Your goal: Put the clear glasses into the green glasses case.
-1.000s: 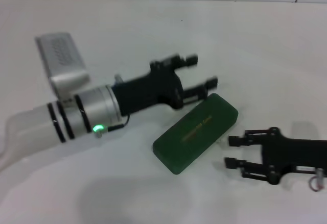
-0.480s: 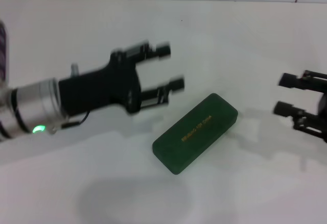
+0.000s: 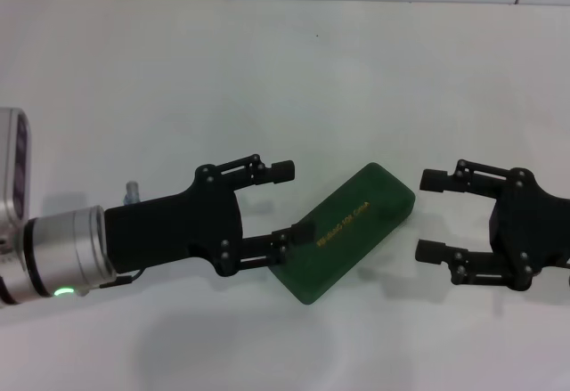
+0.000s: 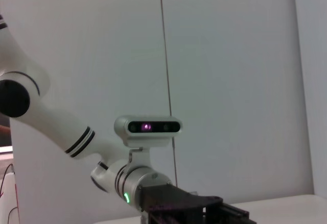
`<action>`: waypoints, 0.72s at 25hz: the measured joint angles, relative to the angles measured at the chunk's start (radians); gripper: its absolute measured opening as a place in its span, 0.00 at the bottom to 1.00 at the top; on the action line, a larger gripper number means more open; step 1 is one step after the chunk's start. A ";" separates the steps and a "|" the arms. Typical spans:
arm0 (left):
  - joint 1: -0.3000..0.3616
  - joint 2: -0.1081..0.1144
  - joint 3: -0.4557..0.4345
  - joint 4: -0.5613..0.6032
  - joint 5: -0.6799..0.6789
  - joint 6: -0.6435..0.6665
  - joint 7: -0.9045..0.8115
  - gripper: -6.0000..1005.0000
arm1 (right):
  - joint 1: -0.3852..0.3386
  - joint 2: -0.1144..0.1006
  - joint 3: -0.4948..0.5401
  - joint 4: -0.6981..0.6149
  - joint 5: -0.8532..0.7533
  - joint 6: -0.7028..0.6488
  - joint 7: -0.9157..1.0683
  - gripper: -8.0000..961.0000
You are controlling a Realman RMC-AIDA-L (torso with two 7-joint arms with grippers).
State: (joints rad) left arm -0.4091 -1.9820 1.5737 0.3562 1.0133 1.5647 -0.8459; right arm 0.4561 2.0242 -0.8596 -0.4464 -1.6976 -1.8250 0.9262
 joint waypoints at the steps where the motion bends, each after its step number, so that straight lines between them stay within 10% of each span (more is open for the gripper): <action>1: 0.002 0.000 -0.001 0.000 0.000 0.000 0.000 0.76 | 0.002 0.000 0.002 0.003 0.000 0.002 0.000 0.79; 18: 0.008 0.001 -0.001 0.000 0.001 0.000 0.014 0.76 | 0.023 0.004 -0.007 0.057 0.001 0.041 -0.080 0.81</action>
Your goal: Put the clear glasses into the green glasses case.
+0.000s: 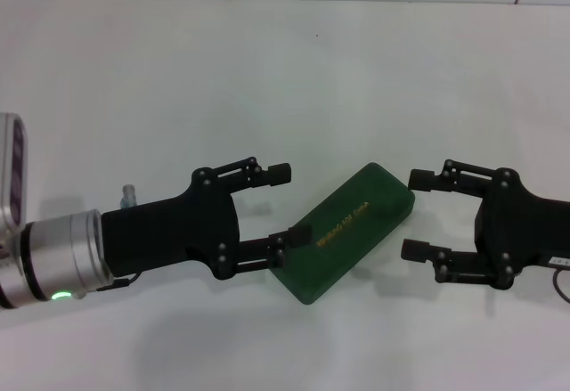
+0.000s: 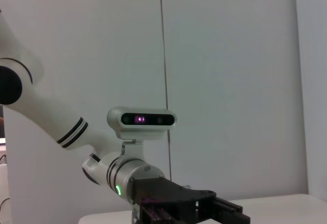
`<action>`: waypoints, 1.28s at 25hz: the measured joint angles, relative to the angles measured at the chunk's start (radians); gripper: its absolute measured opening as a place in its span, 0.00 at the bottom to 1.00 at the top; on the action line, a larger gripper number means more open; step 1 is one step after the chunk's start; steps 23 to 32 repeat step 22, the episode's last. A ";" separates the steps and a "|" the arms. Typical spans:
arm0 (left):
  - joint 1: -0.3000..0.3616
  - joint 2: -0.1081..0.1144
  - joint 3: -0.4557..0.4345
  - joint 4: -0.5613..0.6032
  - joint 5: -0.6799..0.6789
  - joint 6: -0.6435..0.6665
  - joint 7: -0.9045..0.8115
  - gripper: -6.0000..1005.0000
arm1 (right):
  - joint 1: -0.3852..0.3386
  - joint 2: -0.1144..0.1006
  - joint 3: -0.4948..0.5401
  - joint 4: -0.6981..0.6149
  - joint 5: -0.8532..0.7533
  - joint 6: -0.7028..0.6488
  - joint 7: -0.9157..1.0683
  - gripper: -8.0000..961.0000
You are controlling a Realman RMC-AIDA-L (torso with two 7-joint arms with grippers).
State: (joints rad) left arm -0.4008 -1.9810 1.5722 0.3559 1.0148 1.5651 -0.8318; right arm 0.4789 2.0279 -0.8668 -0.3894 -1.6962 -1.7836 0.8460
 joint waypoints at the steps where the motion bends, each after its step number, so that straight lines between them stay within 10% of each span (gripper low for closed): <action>1: 0.001 0.000 0.000 0.000 0.000 0.000 0.000 0.76 | 0.001 0.000 0.000 0.006 0.000 0.000 -0.009 0.81; 32: 0.014 -0.005 -0.001 -0.003 0.001 -0.029 0.002 0.76 | 0.009 0.000 0.010 0.132 0.033 0.026 -0.160 0.80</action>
